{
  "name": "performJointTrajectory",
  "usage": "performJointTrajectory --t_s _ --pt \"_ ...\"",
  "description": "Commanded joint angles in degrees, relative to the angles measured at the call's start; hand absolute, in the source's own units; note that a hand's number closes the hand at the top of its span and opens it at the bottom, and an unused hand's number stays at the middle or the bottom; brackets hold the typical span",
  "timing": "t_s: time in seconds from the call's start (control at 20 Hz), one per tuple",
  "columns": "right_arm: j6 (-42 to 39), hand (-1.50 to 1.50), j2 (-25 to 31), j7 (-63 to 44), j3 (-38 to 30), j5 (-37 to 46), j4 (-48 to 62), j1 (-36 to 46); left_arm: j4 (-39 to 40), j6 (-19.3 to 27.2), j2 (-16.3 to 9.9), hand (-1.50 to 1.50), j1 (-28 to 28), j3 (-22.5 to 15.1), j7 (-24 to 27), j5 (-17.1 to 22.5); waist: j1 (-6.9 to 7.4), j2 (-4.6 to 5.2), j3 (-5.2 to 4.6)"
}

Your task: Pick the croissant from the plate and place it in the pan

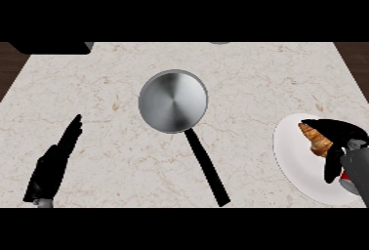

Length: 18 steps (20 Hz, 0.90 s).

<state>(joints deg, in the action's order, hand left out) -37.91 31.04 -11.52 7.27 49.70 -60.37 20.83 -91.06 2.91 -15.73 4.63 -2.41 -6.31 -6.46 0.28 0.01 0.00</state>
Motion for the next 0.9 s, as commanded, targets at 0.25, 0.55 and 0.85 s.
performJointTrajectory --t_s 0.25,0.55,0.85 --pt "4.4 1.5 -3.9 3.9 -3.1 1.0 6.2 1.8 5.2 -1.2 0.3 0.0 -3.0 2.5 1.6 -2.4 -0.07 0.07 0.01" --pt "2.7 1.5 -4.1 7.2 -3.9 0.1 7.5 4.5 -1.7 -2.4 0.6 0.0 0.5 2.3 -1.5 -1.3 0.49 0.06 0.03" --pt "5.4 1.5 -5.1 17.8 1.8 4.6 17.8 20.0 -1.4 -2.9 1.9 0.0 -2.8 -0.8 -1.2 -2.2 5.02 1.44 0.24"
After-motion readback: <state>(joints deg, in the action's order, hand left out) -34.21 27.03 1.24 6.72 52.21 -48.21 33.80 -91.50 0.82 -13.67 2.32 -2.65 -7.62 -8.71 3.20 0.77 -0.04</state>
